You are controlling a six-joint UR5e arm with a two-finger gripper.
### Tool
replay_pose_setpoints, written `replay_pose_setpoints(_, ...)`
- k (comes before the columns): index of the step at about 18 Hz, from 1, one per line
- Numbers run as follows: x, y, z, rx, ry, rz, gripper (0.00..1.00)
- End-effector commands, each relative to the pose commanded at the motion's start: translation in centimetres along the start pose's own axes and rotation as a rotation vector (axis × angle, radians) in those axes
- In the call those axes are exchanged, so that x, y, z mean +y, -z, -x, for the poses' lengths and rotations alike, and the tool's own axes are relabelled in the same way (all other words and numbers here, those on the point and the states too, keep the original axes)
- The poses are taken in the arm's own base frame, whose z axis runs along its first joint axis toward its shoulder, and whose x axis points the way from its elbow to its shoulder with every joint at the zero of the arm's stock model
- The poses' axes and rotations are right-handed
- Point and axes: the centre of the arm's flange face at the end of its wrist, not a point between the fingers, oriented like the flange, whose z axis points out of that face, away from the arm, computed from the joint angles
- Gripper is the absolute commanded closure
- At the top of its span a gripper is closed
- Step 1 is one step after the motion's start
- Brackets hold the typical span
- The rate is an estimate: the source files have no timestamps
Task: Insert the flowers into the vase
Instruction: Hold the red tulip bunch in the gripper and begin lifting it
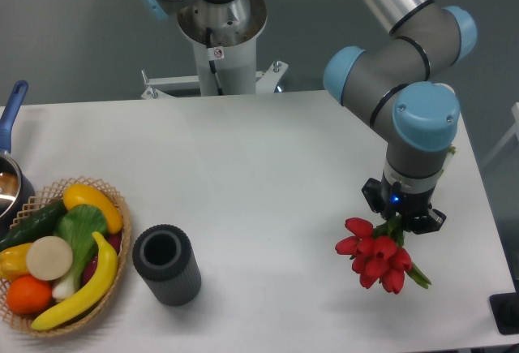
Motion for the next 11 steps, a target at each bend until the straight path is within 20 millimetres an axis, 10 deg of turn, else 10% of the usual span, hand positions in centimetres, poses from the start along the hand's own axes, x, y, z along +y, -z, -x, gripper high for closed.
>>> replay_pose_setpoints(11,-3.1,2.9,-1.9,0.04,0.123,-0.211,0.97)
